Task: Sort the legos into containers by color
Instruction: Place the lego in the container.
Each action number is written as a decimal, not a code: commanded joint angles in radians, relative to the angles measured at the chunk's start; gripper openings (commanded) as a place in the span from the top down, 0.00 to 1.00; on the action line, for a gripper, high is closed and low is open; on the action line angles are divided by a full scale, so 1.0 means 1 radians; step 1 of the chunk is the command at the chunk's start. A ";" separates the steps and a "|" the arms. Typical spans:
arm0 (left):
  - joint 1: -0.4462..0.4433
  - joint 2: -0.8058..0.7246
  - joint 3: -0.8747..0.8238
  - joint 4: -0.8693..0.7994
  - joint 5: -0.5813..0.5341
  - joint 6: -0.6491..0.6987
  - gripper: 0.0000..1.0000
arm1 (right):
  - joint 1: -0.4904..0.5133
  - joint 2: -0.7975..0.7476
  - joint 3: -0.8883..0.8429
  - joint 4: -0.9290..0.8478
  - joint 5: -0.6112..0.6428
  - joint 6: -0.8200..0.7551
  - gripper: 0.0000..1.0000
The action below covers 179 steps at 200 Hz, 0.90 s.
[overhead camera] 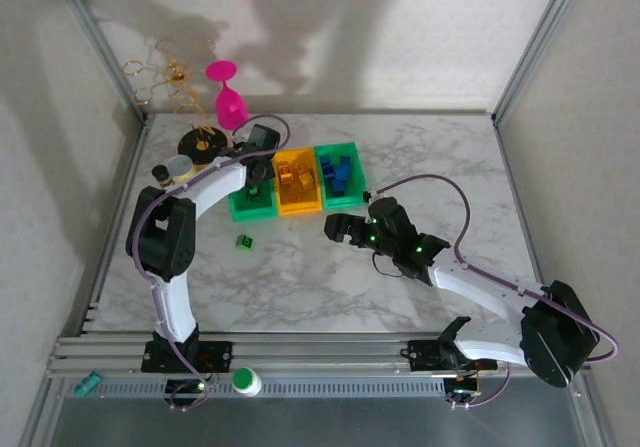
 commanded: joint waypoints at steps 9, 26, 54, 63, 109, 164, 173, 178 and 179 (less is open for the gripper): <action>0.005 0.032 0.063 -0.027 -0.017 0.028 0.42 | 0.009 -0.005 0.025 -0.013 0.034 -0.017 0.01; 0.005 0.013 0.068 -0.039 -0.017 0.024 0.40 | 0.008 -0.012 0.025 -0.018 0.039 -0.016 0.01; 0.004 -0.112 0.011 -0.015 0.006 0.015 0.38 | 0.010 -0.010 0.023 -0.021 0.032 -0.021 0.01; 0.005 -0.153 -0.012 -0.021 -0.001 0.008 0.37 | 0.014 0.001 0.028 -0.021 0.028 -0.028 0.01; -0.002 -0.413 -0.276 -0.018 0.018 -0.068 0.35 | 0.088 0.075 0.081 -0.054 0.068 -0.054 0.01; -0.022 -0.680 -0.619 -0.033 0.022 -0.202 0.27 | 0.166 0.123 0.063 -0.017 0.066 -0.024 0.01; -0.025 -0.693 -0.665 -0.004 0.046 -0.205 0.25 | 0.173 0.129 0.059 -0.011 0.070 -0.020 0.01; -0.027 -0.694 -0.687 0.011 0.060 -0.206 0.24 | 0.175 0.133 0.056 -0.006 0.071 -0.015 0.01; -0.028 -0.693 -0.691 0.014 0.061 -0.207 0.23 | 0.175 0.134 0.055 -0.005 0.071 -0.014 0.01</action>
